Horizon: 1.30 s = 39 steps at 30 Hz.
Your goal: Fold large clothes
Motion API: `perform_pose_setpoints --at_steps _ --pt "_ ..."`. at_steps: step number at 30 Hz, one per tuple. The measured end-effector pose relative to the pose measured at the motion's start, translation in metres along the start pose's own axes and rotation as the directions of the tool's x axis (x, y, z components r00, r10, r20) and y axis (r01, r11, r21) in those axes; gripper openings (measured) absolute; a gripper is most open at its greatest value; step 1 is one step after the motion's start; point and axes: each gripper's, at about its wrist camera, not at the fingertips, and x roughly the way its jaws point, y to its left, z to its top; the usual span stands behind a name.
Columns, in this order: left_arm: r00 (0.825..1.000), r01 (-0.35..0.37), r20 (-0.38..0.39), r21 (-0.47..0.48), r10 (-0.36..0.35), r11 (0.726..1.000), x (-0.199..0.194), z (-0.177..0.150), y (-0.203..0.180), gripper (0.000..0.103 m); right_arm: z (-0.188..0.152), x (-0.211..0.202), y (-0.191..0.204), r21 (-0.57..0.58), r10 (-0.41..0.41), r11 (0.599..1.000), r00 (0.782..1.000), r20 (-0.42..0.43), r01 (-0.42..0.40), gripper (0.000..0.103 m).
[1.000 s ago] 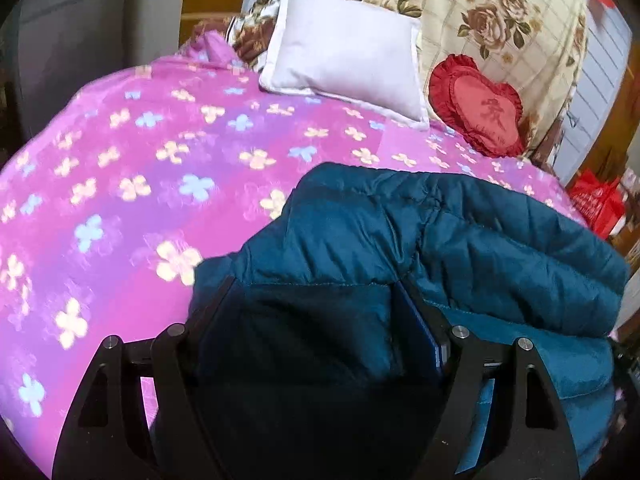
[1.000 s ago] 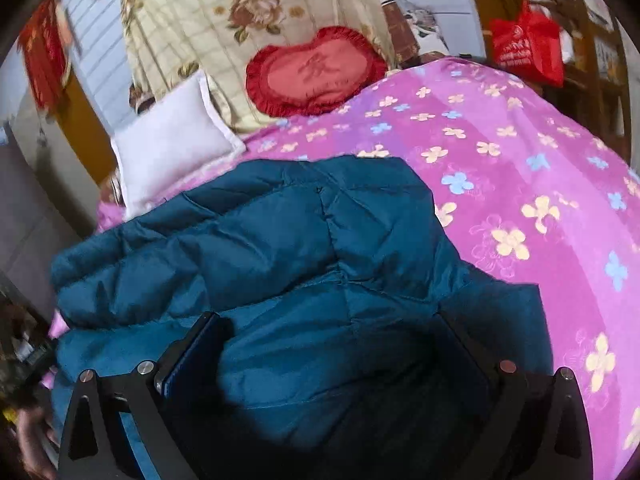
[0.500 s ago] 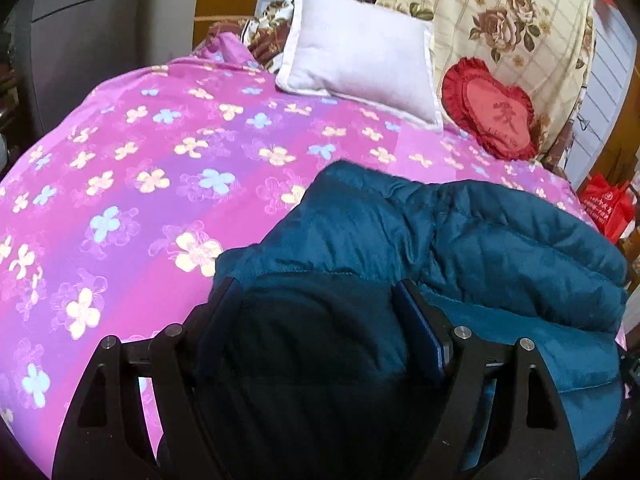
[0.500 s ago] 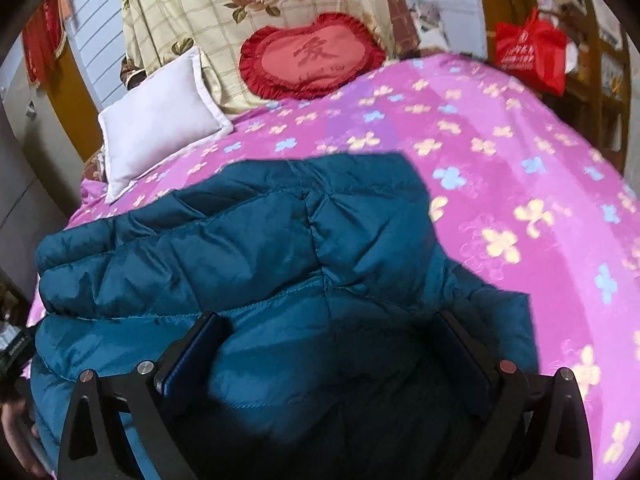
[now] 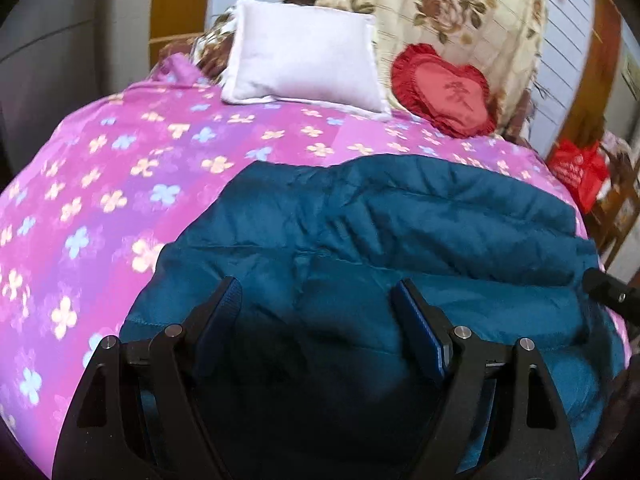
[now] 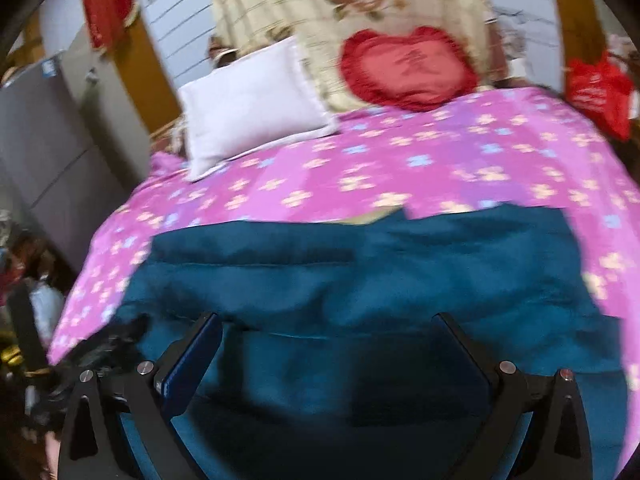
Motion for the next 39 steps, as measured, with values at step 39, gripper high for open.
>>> perform_pose_setpoints --at_steps 39 --pt "0.995 0.049 -0.096 0.163 -0.034 0.985 0.001 -0.026 -0.032 0.091 -0.08 -0.036 -0.056 -0.097 -0.278 0.957 0.96 -0.027 0.274 0.103"
